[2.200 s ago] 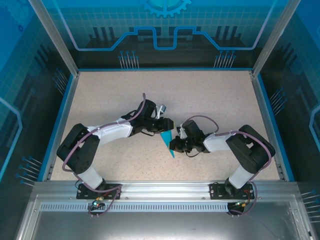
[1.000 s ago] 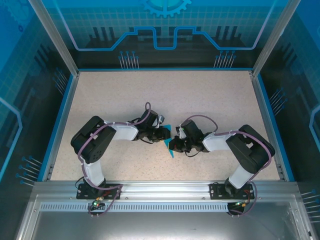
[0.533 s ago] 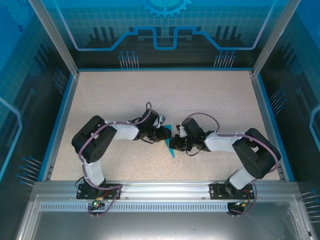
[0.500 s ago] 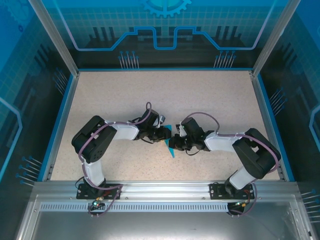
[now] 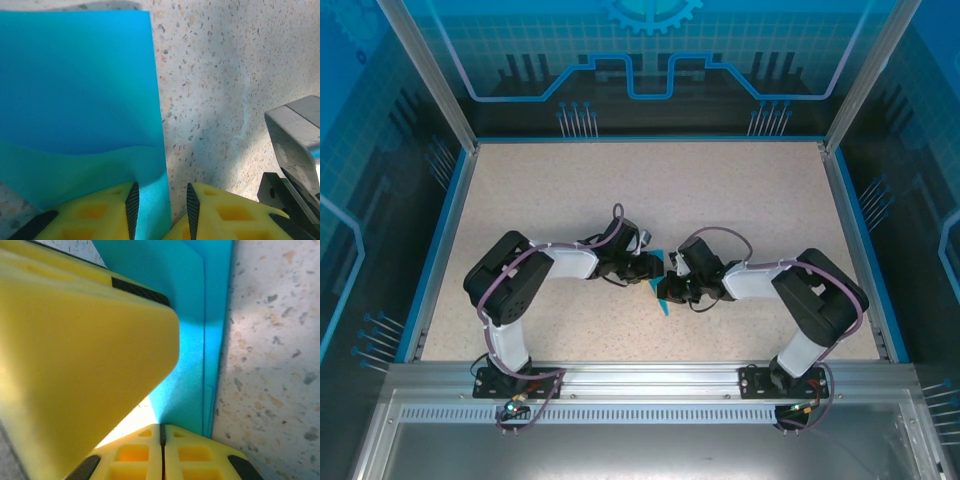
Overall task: Fold a paper plane with a square sheet of paper (pick it up from the middle)
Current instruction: Fold the wing for the fifth time at the center of the table.
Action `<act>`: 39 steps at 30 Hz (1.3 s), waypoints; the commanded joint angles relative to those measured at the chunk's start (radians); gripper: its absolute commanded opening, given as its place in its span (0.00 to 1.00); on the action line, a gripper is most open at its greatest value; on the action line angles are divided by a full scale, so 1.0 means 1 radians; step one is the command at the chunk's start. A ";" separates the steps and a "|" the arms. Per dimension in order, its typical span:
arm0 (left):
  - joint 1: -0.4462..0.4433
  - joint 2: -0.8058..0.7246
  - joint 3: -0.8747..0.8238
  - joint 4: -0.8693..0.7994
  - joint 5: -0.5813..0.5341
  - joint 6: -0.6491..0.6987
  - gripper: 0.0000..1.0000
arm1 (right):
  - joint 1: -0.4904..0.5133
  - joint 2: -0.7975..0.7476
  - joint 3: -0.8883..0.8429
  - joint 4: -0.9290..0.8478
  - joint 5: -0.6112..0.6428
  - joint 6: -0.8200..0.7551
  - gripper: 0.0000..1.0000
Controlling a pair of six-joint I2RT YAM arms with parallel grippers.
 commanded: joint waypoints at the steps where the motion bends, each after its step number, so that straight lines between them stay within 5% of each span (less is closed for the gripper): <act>1: 0.002 -0.040 0.024 -0.052 -0.023 0.060 0.39 | -0.008 0.026 -0.048 -0.136 0.046 -0.040 0.06; 7: 0.003 -0.153 0.034 -0.047 0.013 0.118 0.49 | -0.017 0.037 -0.049 -0.140 0.036 -0.046 0.07; 12: 0.009 -0.210 -0.012 -0.070 -0.062 0.141 0.45 | -0.018 0.047 -0.046 -0.131 0.032 -0.040 0.07; 39: 0.042 -0.021 -0.028 0.081 -0.036 0.165 0.38 | -0.018 0.041 -0.060 -0.133 0.024 -0.025 0.06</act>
